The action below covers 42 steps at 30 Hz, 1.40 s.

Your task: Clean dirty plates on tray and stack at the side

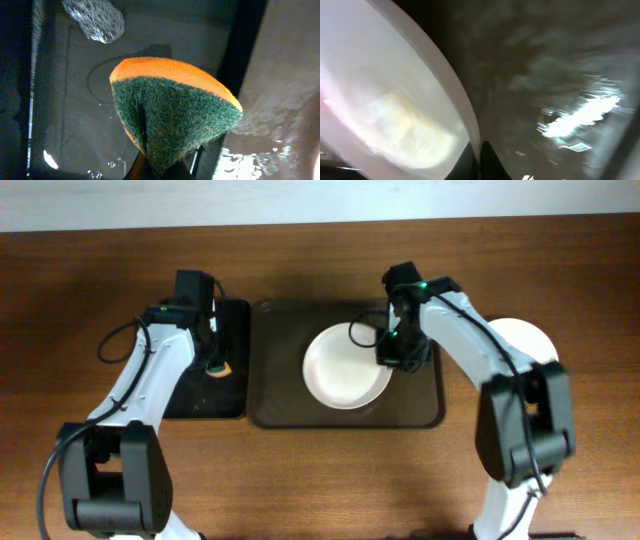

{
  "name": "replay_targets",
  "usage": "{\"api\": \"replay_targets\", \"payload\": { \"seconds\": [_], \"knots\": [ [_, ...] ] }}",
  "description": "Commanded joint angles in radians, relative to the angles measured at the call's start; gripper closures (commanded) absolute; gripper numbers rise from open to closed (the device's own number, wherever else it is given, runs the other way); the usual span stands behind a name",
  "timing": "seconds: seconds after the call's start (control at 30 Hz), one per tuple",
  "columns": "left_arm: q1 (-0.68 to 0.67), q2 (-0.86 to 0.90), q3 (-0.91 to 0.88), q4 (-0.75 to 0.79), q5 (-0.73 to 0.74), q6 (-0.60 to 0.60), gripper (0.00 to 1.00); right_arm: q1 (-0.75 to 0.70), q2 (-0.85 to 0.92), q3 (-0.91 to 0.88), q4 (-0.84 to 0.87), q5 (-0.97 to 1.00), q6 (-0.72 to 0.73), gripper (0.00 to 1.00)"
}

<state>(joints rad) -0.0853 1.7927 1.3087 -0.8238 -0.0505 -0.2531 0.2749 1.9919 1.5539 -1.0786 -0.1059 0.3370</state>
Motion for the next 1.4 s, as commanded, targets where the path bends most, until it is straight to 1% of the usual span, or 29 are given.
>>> {"api": "replay_targets", "payload": {
  "seconds": [0.0, 0.07, 0.17, 0.23, 0.3, 0.33, 0.47, 0.57, 0.7, 0.77, 0.97, 1.0, 1.07, 1.2, 1.27, 1.3, 1.37],
  "knots": [
    [0.003, -0.018, -0.065, 0.049, -0.010, 0.020, 0.89, 0.000, -0.124, 0.025, -0.018, 0.203, -0.031, 0.96],
    [0.003, -0.018, -0.080, 0.071, -0.011, 0.020, 0.90, 0.000, -0.168, 0.025, -0.022, 0.260, -0.045, 0.96],
    [0.003, -0.018, -0.100, 0.102, -0.011, 0.020, 0.89, 0.000, -0.259, 0.027, -0.026, 0.375, -0.072, 0.96],
    [0.003, -0.016, -0.100, 0.105, -0.011, 0.020, 0.82, 0.001, -0.295, 0.028, -0.026, 0.440, -0.098, 0.96],
    [0.003, -0.014, -0.101, 0.105, -0.010, 0.020, 0.63, 0.009, -0.327, 0.028, -0.027, 0.550, -0.100, 0.96],
    [0.003, -0.013, -0.101, 0.105, -0.010, 0.020, 0.60, 0.014, -0.335, 0.028, -0.026, 0.578, -0.109, 0.96],
    [0.003, -0.007, -0.101, 0.105, -0.011, 0.020, 0.58, 0.056, -0.347, 0.029, -0.026, 0.685, -0.129, 0.96],
    [0.003, 0.005, -0.104, 0.106, -0.038, 0.020, 0.53, 0.106, -0.347, 0.029, -0.025, 0.814, -0.132, 0.96],
    [0.003, 0.040, -0.104, 0.109, -0.045, 0.020, 0.50, 0.164, -0.347, 0.029, -0.022, 0.941, -0.132, 0.96],
    [0.003, 0.062, -0.104, 0.126, -0.045, 0.020, 0.46, 0.196, -0.347, 0.029, -0.022, 0.985, -0.131, 0.96],
    [0.003, 0.112, -0.104, 0.173, -0.045, 0.020, 0.46, 0.242, -0.347, 0.029, -0.019, 1.007, -0.117, 0.96],
    [0.003, 0.116, -0.104, 0.182, -0.044, 0.020, 0.47, 0.242, -0.347, 0.029, -0.018, 1.007, -0.114, 0.96],
    [0.003, 0.120, -0.104, 0.202, -0.043, 0.020, 0.54, 0.242, -0.347, 0.028, -0.013, 1.004, -0.111, 0.96],
    [0.003, 0.123, -0.104, 0.215, -0.043, 0.020, 0.60, 0.242, -0.347, 0.028, 0.019, 1.000, -0.111, 0.96],
    [0.003, 0.124, -0.104, 0.216, -0.043, 0.020, 0.67, 0.242, -0.347, 0.029, 0.025, 1.000, -0.112, 0.96],
    [0.003, 0.124, -0.104, 0.217, -0.043, 0.020, 0.72, 0.242, -0.347, 0.029, 0.025, 1.000, -0.112, 0.96],
    [0.003, 0.124, -0.104, 0.220, -0.042, 0.020, 1.00, 0.242, -0.347, 0.029, 0.025, 1.001, -0.113, 0.96]
  ]
}}
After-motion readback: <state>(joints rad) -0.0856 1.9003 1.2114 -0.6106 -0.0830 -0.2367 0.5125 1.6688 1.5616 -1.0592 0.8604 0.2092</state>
